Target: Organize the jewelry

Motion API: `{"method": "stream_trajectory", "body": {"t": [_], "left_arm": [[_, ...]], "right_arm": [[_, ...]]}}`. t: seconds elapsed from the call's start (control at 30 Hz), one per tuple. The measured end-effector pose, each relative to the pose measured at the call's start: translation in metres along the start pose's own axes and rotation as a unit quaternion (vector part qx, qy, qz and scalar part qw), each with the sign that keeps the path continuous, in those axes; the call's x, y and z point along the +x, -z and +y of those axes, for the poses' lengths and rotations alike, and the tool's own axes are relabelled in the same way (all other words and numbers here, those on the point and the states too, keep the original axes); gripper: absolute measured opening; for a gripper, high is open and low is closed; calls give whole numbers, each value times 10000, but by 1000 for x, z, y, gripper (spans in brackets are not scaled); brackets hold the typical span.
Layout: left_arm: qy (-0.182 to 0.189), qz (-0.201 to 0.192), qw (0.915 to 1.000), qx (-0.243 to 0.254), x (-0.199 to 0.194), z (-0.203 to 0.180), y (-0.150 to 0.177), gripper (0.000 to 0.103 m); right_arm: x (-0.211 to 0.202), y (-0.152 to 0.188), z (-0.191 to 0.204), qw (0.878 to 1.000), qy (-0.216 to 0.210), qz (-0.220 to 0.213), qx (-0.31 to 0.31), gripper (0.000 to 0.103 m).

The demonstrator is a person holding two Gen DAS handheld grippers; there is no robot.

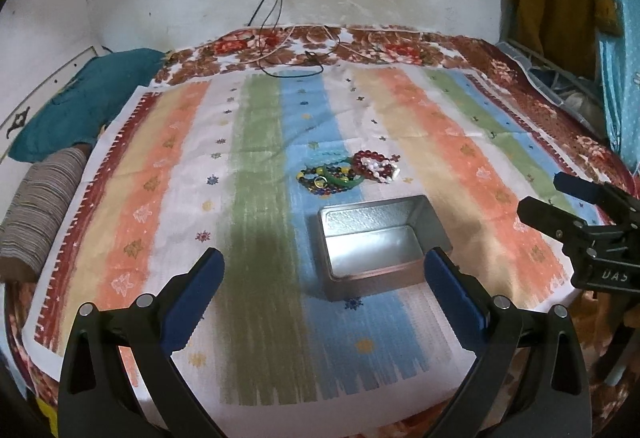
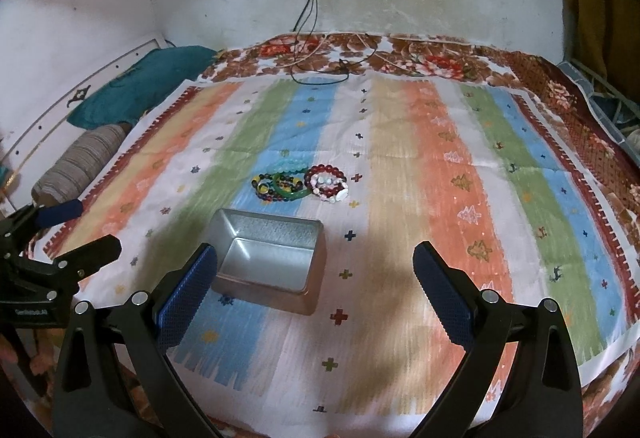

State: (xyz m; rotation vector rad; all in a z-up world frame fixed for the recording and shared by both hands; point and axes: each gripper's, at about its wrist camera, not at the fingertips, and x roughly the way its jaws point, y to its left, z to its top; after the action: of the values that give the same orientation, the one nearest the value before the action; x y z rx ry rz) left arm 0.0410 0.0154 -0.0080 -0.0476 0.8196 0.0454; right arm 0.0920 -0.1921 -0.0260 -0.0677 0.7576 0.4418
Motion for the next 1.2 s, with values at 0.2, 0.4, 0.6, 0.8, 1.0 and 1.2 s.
{"method": "stream_trajectory", "body": {"t": [0.2,0.4,0.6,0.8,1.0,1.2], "left_arm": [[142,175,9994,-276,14,11,-15,97],[99,266,9992,-268,24,9,-24,97],[101,345,9986,-391,36,12,-34,97],[85,510,9971,-557,56,18,-48,97],[-33,608,9964,-583,73,16,-56,97],[-18,673,9956,-654,88,17,-64,97]], "right_arm": [[9,-8,0,9999,-43,95,12,99],[20,-17,0,9998,-31,182,34,99],[32,-26,-9,9993,-23,311,201,99],[47,-34,-13,9986,16,436,287,99],[57,-45,-16,9983,-39,435,386,99],[73,-51,-18,9976,-89,568,384,99]]}}
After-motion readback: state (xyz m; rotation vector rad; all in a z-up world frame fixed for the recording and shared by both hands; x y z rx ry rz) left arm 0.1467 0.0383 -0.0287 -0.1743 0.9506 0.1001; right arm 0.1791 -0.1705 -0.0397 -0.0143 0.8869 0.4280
